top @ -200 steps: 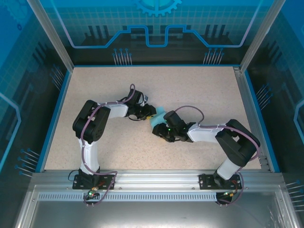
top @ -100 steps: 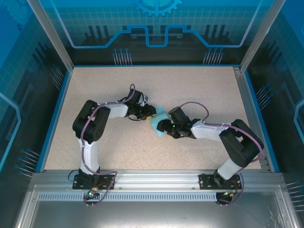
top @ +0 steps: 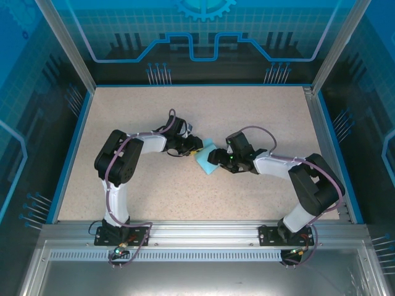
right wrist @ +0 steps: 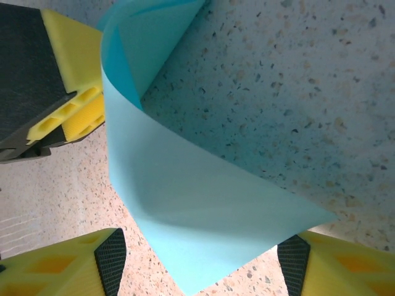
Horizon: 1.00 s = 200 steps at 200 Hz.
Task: Fold a paper plane with a square sheet of paper (pick it up from the middle)
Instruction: Third fold the triangle at the center of the table.
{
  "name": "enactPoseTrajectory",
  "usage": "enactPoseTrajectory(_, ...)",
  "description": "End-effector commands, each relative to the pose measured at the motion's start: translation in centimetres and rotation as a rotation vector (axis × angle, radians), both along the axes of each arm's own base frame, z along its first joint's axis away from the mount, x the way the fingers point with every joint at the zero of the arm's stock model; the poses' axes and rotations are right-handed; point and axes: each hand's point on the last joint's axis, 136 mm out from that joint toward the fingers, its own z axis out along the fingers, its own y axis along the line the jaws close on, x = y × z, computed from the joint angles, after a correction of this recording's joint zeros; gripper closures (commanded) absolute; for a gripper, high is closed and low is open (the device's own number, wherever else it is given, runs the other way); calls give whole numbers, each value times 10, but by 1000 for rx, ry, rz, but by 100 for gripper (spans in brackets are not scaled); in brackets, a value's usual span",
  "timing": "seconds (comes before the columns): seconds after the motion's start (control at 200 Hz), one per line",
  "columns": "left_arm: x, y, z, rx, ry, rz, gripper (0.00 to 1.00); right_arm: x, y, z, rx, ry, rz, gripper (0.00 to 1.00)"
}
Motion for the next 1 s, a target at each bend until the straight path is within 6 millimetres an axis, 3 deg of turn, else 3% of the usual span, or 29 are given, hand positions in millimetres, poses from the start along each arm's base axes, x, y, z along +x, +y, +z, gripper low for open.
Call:
enactPoseTrajectory(0.0,-24,19,-31,94,120,23,65,1,5,10,44,-19,63,30)
enactPoseTrajectory(0.47,-25,20,-32,97,123,24,65,9,0,11,145,-18,118,30)
enactPoseTrajectory(0.675,-25,20,-31,100,124,24,65,13,-14,7,162,-17,104,30)
enactPoseTrajectory(0.995,-25,20,-31,97,123,25,65,10,-9,10,208,-14,162,32)
